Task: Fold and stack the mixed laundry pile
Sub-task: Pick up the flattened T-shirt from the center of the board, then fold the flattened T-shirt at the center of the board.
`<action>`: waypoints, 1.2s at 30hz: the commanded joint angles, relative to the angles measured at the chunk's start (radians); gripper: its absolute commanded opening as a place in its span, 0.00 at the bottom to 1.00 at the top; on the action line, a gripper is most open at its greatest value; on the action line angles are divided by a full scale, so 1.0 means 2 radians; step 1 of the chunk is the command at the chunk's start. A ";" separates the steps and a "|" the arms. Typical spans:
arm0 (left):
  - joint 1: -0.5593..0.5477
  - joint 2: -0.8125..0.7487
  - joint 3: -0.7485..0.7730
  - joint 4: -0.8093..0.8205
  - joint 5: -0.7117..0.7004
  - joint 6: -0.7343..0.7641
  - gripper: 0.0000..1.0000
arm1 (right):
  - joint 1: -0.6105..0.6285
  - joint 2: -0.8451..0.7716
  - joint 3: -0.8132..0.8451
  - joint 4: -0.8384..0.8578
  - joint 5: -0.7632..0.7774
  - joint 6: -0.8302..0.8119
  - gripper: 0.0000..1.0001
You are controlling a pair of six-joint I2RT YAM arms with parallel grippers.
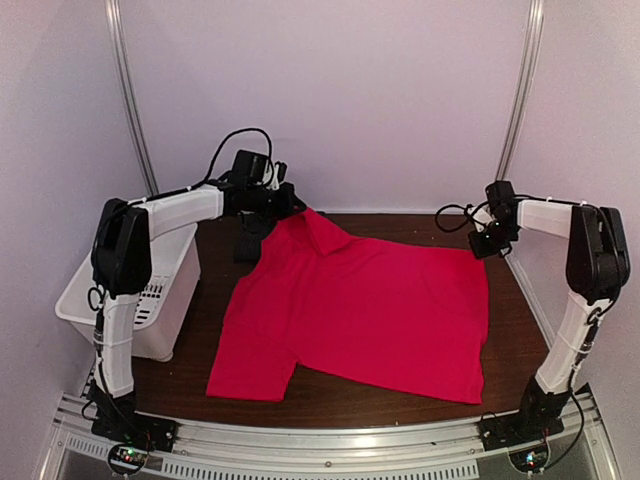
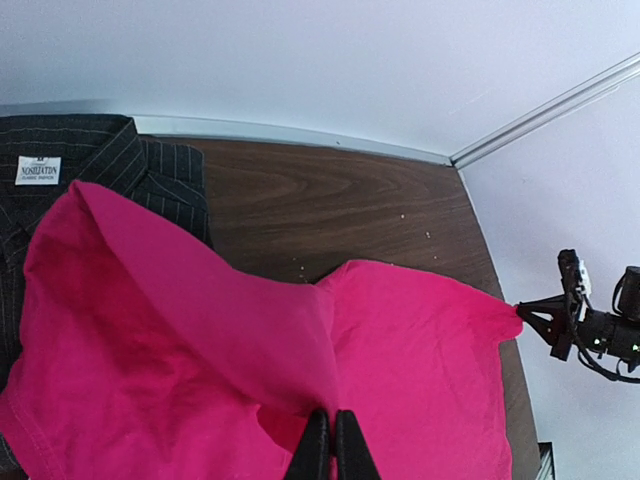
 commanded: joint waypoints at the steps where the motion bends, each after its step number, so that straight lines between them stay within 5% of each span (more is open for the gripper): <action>1: 0.000 -0.047 -0.060 0.043 -0.001 -0.007 0.00 | 0.005 -0.043 -0.036 0.016 0.033 0.015 0.00; 17: -0.003 -0.196 -0.279 0.109 -0.024 -0.114 0.00 | 0.023 -0.101 -0.129 0.021 0.089 0.046 0.00; 36: -0.045 -0.235 -0.559 0.435 -0.072 -0.415 0.00 | 0.055 -0.068 -0.160 0.012 0.168 0.070 0.00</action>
